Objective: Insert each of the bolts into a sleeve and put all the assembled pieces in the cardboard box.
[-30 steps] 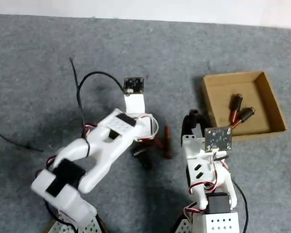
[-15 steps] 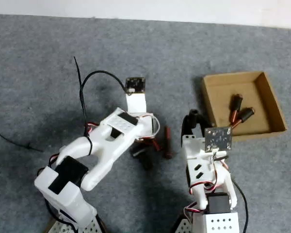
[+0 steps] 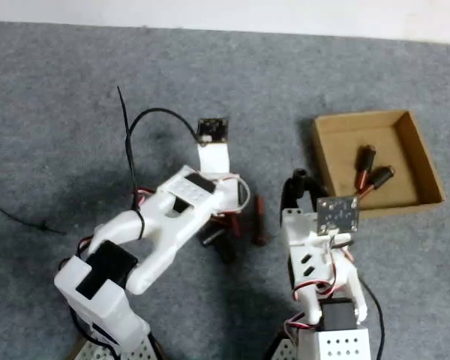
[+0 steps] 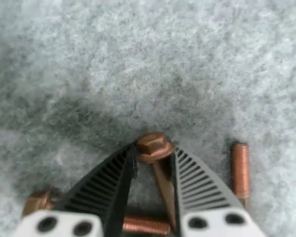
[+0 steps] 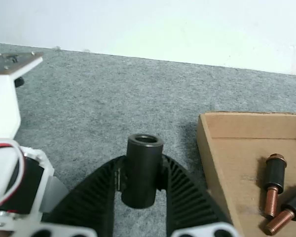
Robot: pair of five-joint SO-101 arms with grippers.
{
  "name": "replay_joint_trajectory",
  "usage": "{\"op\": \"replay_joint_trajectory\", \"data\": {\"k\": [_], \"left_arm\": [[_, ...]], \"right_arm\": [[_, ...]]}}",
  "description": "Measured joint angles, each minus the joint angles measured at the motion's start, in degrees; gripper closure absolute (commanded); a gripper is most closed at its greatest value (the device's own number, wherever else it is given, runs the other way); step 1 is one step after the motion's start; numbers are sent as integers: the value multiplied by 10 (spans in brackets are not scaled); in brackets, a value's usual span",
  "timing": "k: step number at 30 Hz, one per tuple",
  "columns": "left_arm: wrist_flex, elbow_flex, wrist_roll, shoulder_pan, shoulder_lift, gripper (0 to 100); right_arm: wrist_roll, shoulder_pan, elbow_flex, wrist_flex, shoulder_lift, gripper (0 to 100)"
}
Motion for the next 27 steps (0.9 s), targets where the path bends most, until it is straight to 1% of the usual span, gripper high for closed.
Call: {"op": "replay_joint_trajectory", "data": {"k": [4,7,12,20,23,27], "left_arm": [[-4,10,0,-18,-28,996],[-6,47,0,-38,-75,996],[-94,152,-4,-76,-193,996],[-302,371,-4,-96,-420,995],[-342,425,-4,-92,-498,995],[-354,473,-4,-98,-588,995]], "right_arm": [[0,0,0,0,0,992],[0,0,0,0,0,992],[0,0,0,-5,0,992],[1,-6,0,-5,0,992],[40,-37,0,-3,0,992],[106,-87,0,19,0,992]]}}
